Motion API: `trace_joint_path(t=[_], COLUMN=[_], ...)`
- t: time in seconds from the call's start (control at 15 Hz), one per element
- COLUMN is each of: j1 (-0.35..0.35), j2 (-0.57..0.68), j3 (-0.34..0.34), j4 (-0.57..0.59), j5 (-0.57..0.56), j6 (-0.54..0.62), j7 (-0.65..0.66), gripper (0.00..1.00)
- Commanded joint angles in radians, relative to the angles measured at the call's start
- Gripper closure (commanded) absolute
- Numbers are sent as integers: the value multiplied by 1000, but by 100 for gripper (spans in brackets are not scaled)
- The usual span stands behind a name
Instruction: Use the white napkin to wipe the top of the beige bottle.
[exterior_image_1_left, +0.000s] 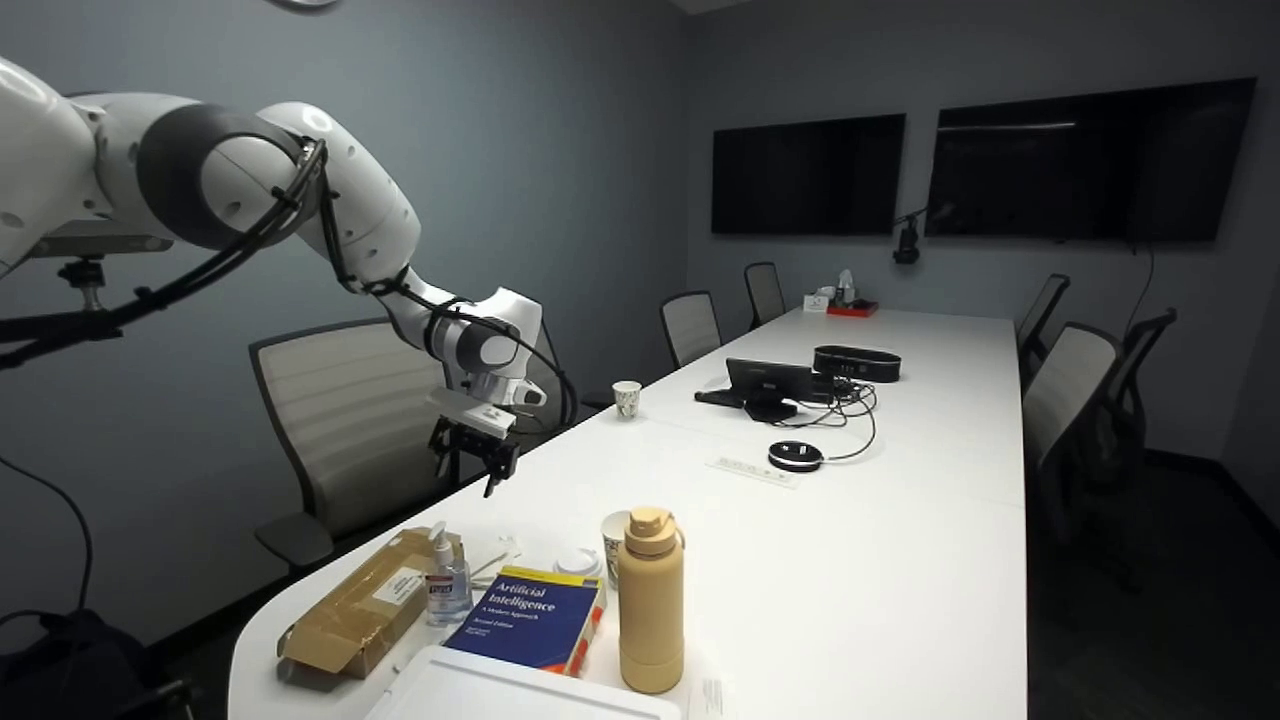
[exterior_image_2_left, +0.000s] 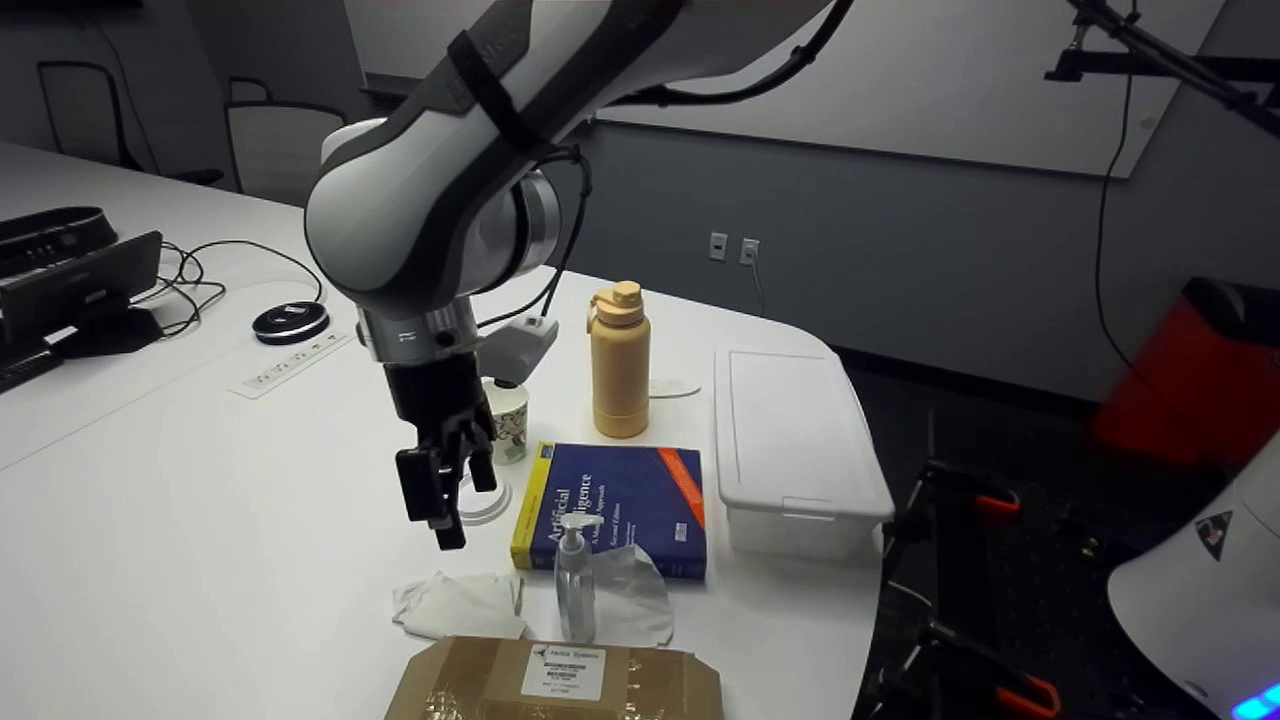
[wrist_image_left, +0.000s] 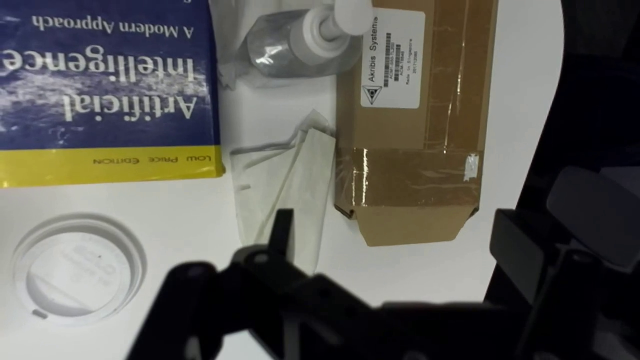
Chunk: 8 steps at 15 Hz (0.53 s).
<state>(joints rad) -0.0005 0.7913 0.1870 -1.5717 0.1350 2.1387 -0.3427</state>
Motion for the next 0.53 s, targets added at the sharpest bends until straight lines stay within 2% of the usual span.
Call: trace_joint_path(t=[0.0,0.47], j1=[39,89], j2=[97,306], j3=[-34,-56], j4=[111,336], j5=[-40,-106], j6=[-26,-82], j7=[53,95], gripper=[0,0])
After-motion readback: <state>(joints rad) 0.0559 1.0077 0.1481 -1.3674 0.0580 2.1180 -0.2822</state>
